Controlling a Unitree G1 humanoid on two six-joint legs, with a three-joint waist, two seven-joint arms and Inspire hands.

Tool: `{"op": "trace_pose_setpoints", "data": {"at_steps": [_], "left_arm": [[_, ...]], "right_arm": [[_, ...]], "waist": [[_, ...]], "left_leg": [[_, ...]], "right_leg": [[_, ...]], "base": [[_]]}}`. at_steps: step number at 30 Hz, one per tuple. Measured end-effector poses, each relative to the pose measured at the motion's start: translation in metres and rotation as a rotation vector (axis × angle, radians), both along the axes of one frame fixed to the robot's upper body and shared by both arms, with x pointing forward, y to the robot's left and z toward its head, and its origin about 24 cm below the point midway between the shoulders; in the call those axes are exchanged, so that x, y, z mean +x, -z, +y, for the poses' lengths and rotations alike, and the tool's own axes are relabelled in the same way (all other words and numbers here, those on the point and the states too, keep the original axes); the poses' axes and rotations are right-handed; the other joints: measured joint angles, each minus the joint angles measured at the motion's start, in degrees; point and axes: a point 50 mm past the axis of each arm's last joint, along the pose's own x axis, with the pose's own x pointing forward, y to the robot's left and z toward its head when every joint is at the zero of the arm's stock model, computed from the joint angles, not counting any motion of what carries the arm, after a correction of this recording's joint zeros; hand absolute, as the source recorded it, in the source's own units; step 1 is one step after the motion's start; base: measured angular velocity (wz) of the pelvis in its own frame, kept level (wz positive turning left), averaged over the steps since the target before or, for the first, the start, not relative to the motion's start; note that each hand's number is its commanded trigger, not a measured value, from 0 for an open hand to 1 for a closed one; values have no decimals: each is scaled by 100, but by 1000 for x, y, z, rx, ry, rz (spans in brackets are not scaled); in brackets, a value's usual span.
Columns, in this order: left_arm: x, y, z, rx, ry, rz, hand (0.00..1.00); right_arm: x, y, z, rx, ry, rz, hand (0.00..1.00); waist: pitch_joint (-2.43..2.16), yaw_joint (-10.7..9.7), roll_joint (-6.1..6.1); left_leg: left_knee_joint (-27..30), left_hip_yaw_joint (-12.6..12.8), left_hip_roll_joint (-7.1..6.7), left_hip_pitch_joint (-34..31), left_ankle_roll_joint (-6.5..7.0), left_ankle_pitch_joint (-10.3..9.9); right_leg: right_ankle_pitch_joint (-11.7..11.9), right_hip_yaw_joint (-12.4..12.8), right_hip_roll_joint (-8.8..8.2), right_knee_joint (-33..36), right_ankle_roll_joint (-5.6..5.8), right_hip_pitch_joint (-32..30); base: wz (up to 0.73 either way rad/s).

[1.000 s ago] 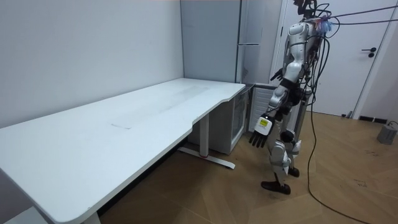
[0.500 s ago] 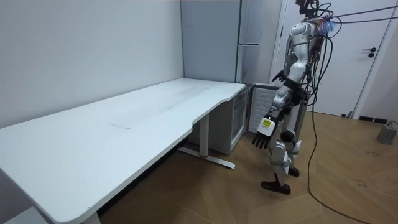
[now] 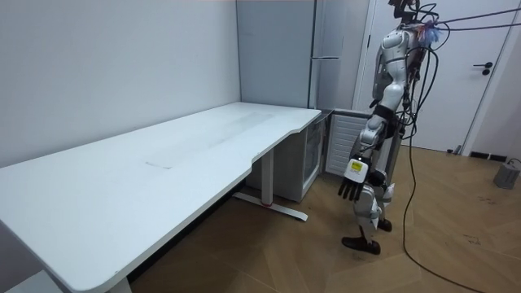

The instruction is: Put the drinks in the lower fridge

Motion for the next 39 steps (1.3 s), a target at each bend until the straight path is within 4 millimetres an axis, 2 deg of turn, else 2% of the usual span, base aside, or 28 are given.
{"op": "trace_pose_setpoints", "data": {"at_steps": [5, 10, 13, 17, 21, 24, 26, 29, 33, 37, 39], "left_arm": [[-2, 0, 0, -24, -10, 14, 0], [-6, -3, 8, -22, -43, 29, 0], [-8, -4, 11, -19, -42, 35, 0], [-6, -5, 12, -20, -43, 30, 0], [-6, -5, 12, -18, -46, 33, 0], [-5, -4, 12, -20, -49, 41, 0], [-4, -4, 12, -19, -48, 37, 0], [1, -5, 14, -14, -40, 25, 0], [17, -5, 18, -23, -9, 0, 0], [45, -5, 16, -40, 40, -49, 0], [61, -5, 12, -54, 95, -70, 0]], "right_arm": [[-4, -12, -16, 6, 12, 20, 0], [-16, -31, -40, 27, 57, 58, 0], [-21, -32, -42, 54, 63, 65, 0], [-26, -27, -38, 98, 69, 70, 0], [-31, -23, -36, 133, 83, 93, 0], [-34, -22, -35, 139, 89, 104, 0], [-35, -22, -35, 140, 89, 107, 0], [-40, -20, -34, 138, 87, 121, 0], [-39, -9, -24, 154, 76, 128, 0], [-31, -5, -19, 133, 68, 111, 0], [-26, -6, -19, 109, 52, 112, 0]], "waist": [[1, -6, -36], [3, -24, -153], [-2, -20, -196], [7, -15, -168], [-1, -18, -86], [12, -15, 34], [-4, 0, 84], [9, 10, 186], [51, 18, 294], [32, 54, 467], [-3, 91, 563]], "left_leg": [[29, -68, 3, -57, 2, -2], [120, -167, 10, -170, 5, -3], [142, -225, 11, -190, 3, -2], [224, -258, 14, -201, 7, -6], [215, -259, 15, -193, 19, -15], [218, -260, 15, -148, 19, -14], [218, -263, 17, -101, 19, -13], [262, -261, 24, -113, 19, -14], [368, -268, 66, -257, 24, -23], [638, -326, 131, -675, 47, -48], [675, -312, 134, -790, 66, -36]], "right_leg": [[17, -20, 10, 9, -9, -26], [24, -143, 18, -1, -18, -41], [25, -202, 24, -3, -21, -31], [51, -249, 25, -12, -24, -17], [62, -258, 23, -10, -20, -5], [64, -258, 23, -16, -21, 59], [64, -258, 24, -11, -21, 86], [67, -259, 29, -4, -26, 90], [109, -255, 64, -3, -34, 34], [192, -277, 123, -6, -50, -248], [219, -250, 122, -7, -38, -376]], "base": [[3], [11], [10], [5], [0], [0], [0], [0], [0], [3], [-3]]}}
